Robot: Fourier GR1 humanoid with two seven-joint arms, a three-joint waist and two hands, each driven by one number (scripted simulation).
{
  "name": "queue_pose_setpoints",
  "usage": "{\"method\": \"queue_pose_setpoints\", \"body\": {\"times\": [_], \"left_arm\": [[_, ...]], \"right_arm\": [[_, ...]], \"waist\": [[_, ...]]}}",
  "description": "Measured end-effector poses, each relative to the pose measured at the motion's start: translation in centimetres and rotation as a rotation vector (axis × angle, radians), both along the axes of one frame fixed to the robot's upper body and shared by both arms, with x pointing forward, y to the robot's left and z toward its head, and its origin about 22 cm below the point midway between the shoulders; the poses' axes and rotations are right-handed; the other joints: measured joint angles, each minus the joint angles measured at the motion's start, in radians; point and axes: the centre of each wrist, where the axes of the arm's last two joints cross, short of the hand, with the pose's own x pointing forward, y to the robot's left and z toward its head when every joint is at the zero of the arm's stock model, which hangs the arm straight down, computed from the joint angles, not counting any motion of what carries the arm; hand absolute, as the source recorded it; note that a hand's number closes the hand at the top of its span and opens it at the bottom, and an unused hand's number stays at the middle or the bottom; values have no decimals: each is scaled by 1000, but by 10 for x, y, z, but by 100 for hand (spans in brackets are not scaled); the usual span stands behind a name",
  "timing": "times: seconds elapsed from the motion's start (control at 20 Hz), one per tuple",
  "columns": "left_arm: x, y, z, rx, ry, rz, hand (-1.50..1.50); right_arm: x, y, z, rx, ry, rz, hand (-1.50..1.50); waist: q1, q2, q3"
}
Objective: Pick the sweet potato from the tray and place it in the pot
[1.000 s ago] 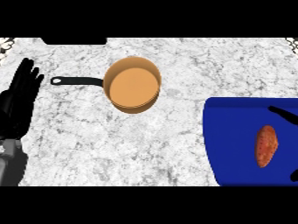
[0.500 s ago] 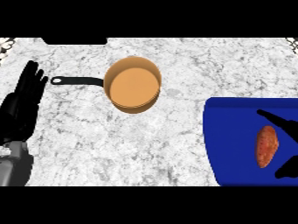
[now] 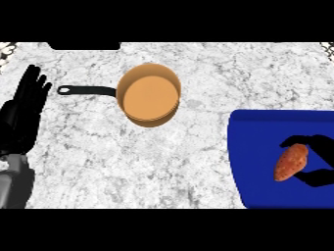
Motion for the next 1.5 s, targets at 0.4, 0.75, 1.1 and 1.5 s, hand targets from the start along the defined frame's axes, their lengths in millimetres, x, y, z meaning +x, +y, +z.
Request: {"method": "queue_pose_setpoints", "body": {"times": [0.4,0.75,1.1,1.5], "left_arm": [[-4,-3,2,4,-2,4,0],[2,-18,5,6,-1,-69,0],[8,-32,7,7,-8,-129,0],[14,-39,6,5,3,-147,0]], "right_arm": [[1,26,-3,-3,-40,75,150],[26,203,3,31,-107,217,150],[27,298,41,-27,-206,193,150],[22,347,112,57,-493,-58,150]], "waist": [[-5,-3,-3],[84,-5,-12],[145,0,-5],[147,-11,-2]]}}
